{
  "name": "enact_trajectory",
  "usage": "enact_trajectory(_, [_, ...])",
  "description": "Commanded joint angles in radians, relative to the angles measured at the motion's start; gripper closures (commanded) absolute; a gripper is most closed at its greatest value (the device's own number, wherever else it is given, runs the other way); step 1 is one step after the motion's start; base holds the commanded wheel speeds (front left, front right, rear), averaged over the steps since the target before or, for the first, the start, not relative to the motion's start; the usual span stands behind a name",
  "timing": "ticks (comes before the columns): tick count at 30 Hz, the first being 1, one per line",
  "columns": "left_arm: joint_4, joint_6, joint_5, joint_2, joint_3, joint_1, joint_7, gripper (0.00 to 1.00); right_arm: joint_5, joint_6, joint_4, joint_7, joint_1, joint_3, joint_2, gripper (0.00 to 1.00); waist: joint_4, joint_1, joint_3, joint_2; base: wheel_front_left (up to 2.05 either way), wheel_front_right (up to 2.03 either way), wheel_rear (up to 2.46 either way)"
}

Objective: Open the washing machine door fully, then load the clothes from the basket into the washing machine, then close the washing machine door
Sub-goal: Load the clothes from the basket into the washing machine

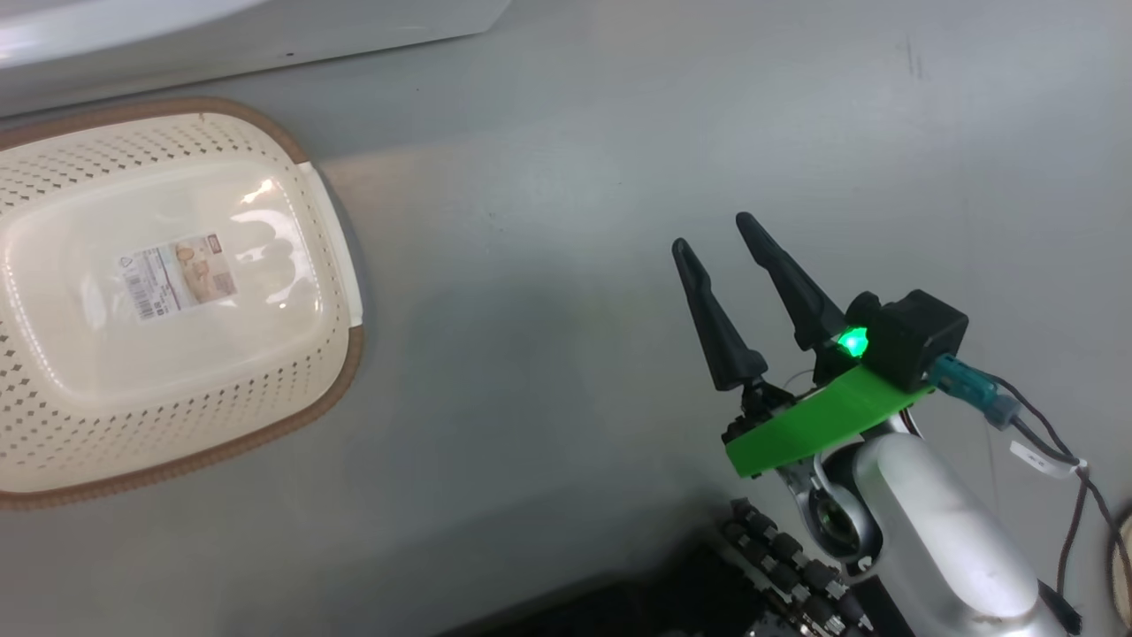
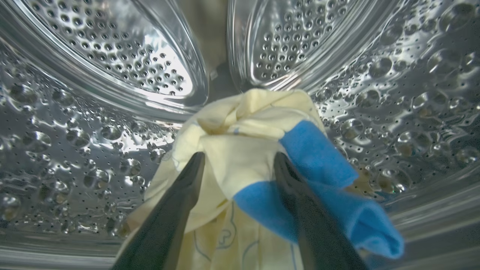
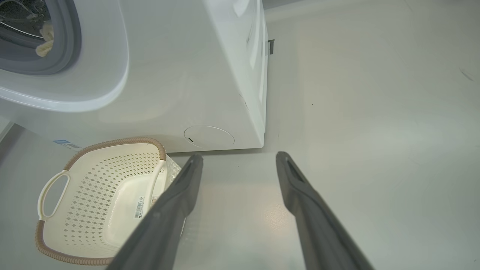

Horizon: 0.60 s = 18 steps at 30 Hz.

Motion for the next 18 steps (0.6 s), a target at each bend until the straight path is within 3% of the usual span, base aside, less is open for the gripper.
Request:
enact_trajectory(1, [-0.024,0.003,-0.001,0.040,0.008,-0.045,-0.019,0.00,0.003,-0.003,-0.020,-0.010,0.025,0.010,0.001,0.00,0.005,0.0000,-0.008,0.0000,0.00,0.00,0.00])
enact_trajectory(18, [0.054,0.015,-0.056,-0.027,0.018,0.107,-0.142,0.00,-0.002,-0.003,-0.007,-0.010,0.023,-0.031,-0.025,0.00,0.092,0.0000,-0.163,0.0000,0.00,0.00,0.00])
